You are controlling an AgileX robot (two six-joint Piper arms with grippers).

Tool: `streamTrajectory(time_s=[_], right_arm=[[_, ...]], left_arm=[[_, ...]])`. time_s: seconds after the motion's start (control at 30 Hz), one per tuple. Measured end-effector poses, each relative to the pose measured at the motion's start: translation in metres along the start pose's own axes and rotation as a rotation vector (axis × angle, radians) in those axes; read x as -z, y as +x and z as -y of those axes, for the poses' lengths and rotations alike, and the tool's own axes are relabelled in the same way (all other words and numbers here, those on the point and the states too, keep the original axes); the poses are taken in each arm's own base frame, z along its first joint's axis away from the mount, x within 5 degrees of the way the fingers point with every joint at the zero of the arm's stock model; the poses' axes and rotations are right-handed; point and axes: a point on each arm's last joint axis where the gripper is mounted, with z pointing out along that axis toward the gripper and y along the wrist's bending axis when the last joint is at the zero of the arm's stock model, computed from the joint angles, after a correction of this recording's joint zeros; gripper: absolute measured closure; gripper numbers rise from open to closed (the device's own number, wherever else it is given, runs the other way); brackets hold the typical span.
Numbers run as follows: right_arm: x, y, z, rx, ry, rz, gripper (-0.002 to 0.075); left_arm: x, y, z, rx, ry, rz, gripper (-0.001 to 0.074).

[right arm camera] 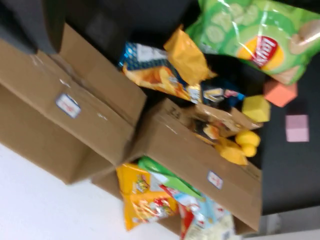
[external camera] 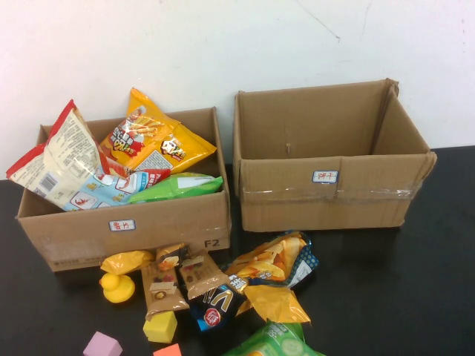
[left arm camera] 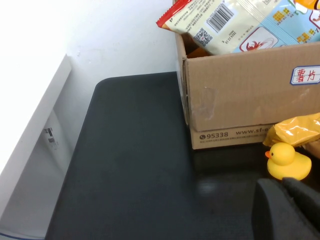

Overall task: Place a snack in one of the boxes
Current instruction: Pick up the biscuit

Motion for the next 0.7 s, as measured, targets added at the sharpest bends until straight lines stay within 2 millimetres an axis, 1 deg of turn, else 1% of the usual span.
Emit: streamTrajectory(time_s=[0.13, 0.23, 0.43, 0.57, 0.7], right_arm=[[0.006, 0.025, 0.001, -0.04, 0.132, 0.024, 0.0727], [0.009, 0.04, 0.005, -0.071, 0.281, 0.028, 0.0727], [0.014, 0.071, 0.01, -0.138, 0.587, -0.021, 0.0727], [0.015, 0.084, 0.012, -0.171, 0.717, -0.07, 0.0727], [0.015, 0.089, 0.012, -0.185, 0.753, -0.093, 0.0727]], left_arm=[[0.0, 0.0, 0.0, 0.0, 0.0, 0.0, 0.0737], [0.0, 0.0, 0.0, 0.0, 0.0, 0.0, 0.0738], [0.0, 0.0, 0.0, 0.0, 0.0, 0.0, 0.0737], [0.0, 0.0, 0.0, -0.001, 0.0, 0.0, 0.0737], [0.0, 0.0, 0.0, -0.001, 0.0, 0.0, 0.0738]])
